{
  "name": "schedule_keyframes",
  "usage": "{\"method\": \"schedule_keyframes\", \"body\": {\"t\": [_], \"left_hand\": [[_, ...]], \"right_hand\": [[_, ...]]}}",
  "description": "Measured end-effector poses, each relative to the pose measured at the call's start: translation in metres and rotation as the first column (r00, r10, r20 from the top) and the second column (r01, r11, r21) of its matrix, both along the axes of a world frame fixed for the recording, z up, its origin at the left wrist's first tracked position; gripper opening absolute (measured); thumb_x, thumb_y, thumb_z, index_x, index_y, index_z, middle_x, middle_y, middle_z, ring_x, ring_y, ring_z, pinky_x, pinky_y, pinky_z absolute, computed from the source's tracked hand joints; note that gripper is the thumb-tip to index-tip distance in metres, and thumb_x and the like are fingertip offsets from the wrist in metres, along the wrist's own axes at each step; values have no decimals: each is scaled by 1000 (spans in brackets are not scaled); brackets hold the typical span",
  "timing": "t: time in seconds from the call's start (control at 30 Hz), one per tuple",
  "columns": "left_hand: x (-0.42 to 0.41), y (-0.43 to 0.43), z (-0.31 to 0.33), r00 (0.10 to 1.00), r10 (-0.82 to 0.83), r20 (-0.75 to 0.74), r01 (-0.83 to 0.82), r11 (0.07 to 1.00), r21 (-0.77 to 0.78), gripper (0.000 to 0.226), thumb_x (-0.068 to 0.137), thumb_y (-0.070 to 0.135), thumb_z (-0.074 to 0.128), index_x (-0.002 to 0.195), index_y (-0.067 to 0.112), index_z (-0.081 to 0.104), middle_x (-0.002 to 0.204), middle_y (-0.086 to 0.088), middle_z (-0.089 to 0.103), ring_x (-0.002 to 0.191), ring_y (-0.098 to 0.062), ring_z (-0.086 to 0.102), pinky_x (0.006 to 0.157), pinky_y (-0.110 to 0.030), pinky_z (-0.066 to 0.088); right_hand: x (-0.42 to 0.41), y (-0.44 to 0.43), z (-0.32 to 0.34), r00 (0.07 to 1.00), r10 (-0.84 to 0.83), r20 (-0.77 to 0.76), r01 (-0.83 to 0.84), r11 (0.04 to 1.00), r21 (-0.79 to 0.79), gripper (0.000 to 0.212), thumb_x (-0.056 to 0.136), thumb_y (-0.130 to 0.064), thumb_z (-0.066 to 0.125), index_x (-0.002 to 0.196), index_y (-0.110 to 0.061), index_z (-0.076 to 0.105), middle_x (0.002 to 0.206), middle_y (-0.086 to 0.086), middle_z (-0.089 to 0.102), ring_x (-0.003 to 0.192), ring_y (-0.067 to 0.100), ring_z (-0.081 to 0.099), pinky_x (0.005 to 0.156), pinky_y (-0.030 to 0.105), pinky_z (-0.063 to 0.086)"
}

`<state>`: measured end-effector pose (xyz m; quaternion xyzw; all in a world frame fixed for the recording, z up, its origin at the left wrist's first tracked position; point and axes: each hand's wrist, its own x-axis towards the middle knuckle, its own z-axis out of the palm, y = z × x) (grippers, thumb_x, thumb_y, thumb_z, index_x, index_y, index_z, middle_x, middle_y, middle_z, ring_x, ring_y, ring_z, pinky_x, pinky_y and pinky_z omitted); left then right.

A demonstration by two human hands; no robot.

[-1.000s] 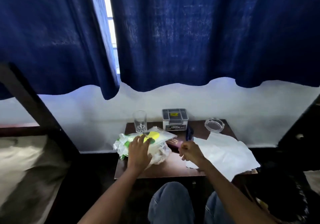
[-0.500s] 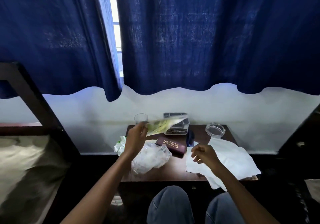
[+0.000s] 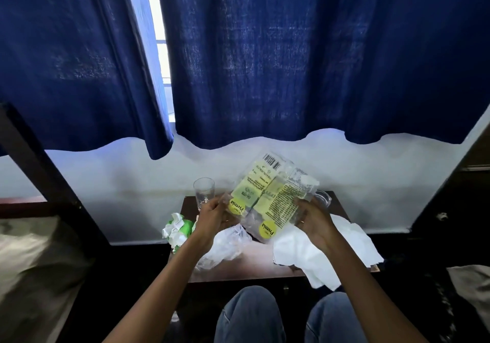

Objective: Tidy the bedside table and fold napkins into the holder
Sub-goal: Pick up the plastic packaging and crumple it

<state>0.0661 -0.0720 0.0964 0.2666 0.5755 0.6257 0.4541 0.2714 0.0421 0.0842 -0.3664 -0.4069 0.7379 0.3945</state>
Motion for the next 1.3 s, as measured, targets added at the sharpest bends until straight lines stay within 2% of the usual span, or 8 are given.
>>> {"method": "schedule_keyframes", "body": {"t": [0.27,0.4,0.63,0.8,1.0,1.13,1.2,1.3], "left_hand": [[13,5,-2,990,-94,109,98,995,-29,18,97,10,44,99,9,61,57,1,67,47,-10,63,58,-28,60],[16,8,-1,965,-219,141,228,973,-48,39,93,2,33,119,14,59,69,-5,57,50,-13,59,63,-31,59],[35,14,3,919,-364,153,379,921,-84,30,96,32,41,119,19,56,106,-7,67,82,-24,68,86,-43,55],[54,21,-3,942,-324,-84,319,945,-71,63,79,12,69,134,26,40,121,-11,62,105,-32,64,83,-47,56],[54,21,-1,915,-347,-205,340,938,-66,59,78,1,70,131,16,48,114,-10,64,93,-23,65,64,-33,59],[58,16,4,841,-425,-335,409,904,-123,26,84,6,64,109,7,61,92,-7,67,77,-17,64,58,-21,52],[61,16,9,841,-398,-367,381,917,-119,7,87,7,57,90,11,62,77,1,64,66,-6,61,56,-16,46],[68,20,12,808,-337,-484,318,940,-124,21,93,10,39,82,16,56,74,3,57,66,-7,54,60,-18,42]], "right_hand": [[5,-11,13,947,-211,242,115,927,358,37,80,21,43,87,-7,66,79,0,60,71,11,57,52,22,50],[7,-8,4,829,-383,408,-43,684,729,47,65,24,36,74,-3,73,92,18,66,84,-12,56,76,1,40],[3,-24,22,608,-571,551,-464,308,831,24,61,1,44,63,-6,67,94,10,66,77,28,65,54,31,51],[-5,-27,25,717,-408,565,-456,339,823,35,61,4,37,72,-6,68,94,7,63,87,24,63,70,35,53],[2,-31,38,924,-1,382,-241,773,586,56,69,26,37,107,-10,56,99,10,68,98,14,64,86,18,47],[4,-28,39,912,-107,397,-184,758,626,48,73,20,54,109,-11,59,107,8,64,96,6,64,88,26,52],[8,-24,41,884,-158,440,-204,717,667,42,70,20,60,104,-4,65,110,6,58,92,-14,57,80,10,50],[18,-20,48,870,47,491,-338,781,525,32,80,11,61,111,3,62,104,4,62,78,-16,60,62,4,44]]}}
